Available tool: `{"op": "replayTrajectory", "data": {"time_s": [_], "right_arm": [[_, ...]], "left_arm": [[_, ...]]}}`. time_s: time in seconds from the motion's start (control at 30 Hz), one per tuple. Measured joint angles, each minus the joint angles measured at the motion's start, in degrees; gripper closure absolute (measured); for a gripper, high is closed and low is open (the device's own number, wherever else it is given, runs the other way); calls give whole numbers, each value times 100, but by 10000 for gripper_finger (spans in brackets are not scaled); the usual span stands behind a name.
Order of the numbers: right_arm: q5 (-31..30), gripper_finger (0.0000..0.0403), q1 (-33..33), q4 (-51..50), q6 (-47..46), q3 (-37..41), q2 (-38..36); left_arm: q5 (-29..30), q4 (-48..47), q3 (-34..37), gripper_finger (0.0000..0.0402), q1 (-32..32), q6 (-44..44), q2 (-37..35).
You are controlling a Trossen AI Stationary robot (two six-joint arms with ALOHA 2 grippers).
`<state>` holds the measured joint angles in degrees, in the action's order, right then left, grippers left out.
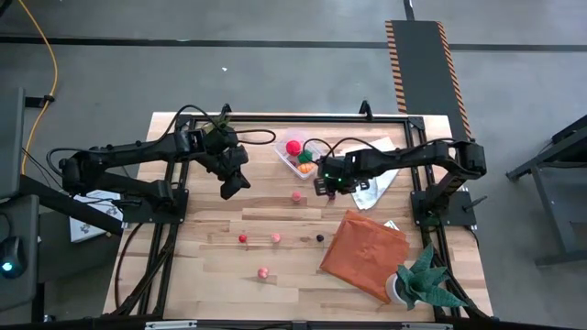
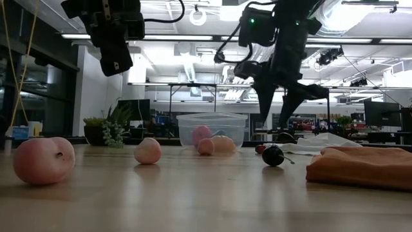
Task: Pick and placing Produce into tupperware
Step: Put the bottom dark red cherry into the transparent bin
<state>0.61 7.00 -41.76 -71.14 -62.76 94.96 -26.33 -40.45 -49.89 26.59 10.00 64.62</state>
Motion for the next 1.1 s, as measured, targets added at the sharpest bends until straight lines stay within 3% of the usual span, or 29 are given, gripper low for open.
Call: {"op": "replayTrajectory", "data": {"time_s": [0.47, 1.1], "right_arm": [[128, 237, 17, 523, -196, 422, 8], [414, 238, 90, 901, -64, 420, 704]], "left_arm": [[-2, -2, 0, 401, 0, -128, 0], [-20, -13, -2, 401, 2, -98, 0]]}}
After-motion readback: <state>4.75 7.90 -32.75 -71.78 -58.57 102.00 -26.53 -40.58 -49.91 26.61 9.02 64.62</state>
